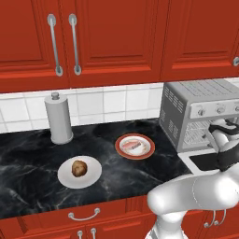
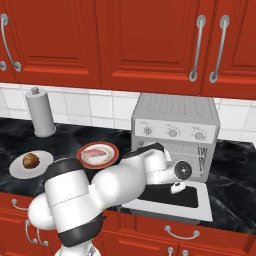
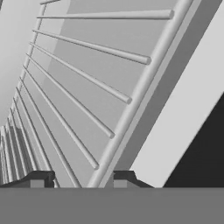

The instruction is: Open the toaster oven door. Place the bread on the top rack in the toaster oven and place the steak on the bottom rack.

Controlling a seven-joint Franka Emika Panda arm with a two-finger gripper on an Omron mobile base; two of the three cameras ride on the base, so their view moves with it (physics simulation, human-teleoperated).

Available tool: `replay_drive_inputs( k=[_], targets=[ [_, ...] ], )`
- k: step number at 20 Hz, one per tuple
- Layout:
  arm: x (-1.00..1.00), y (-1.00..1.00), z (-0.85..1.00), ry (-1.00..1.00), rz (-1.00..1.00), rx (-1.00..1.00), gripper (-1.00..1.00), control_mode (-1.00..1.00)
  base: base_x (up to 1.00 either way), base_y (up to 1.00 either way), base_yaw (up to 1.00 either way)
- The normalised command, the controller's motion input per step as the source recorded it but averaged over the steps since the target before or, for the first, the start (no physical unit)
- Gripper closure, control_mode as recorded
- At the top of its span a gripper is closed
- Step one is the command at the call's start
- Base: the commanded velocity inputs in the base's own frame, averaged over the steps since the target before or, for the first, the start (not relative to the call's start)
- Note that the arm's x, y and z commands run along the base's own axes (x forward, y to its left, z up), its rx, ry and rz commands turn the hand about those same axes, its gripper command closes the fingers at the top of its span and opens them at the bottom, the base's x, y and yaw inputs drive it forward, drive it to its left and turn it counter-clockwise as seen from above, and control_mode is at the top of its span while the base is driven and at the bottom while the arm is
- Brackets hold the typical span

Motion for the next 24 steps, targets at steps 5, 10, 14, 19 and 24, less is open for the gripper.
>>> replay_drive_inputs(
  k=[5,10,14,19,24],
  targets=[
    [-0.66,-0.03,-0.92,0.03,-0.04,0.0,1.0,-1.0,0.0,0.0,0.0],
    [-0.58,0.0,-0.94,0.1,-0.03,-0.03,1.0,-1.0,0.0,0.0,0.0],
    [-0.61,0.0,-0.94,0.15,-0.03,-0.07,1.0,-1.0,0.0,0.0,0.0],
    [-0.68,0.0,-0.94,0.15,-0.03,-0.08,1.0,-1.0,0.0,0.0,0.0],
    [-0.7,0.0,-0.94,0.12,-0.02,-0.06,1.0,-1.0,0.0,0.0,0.0]
  ],
)
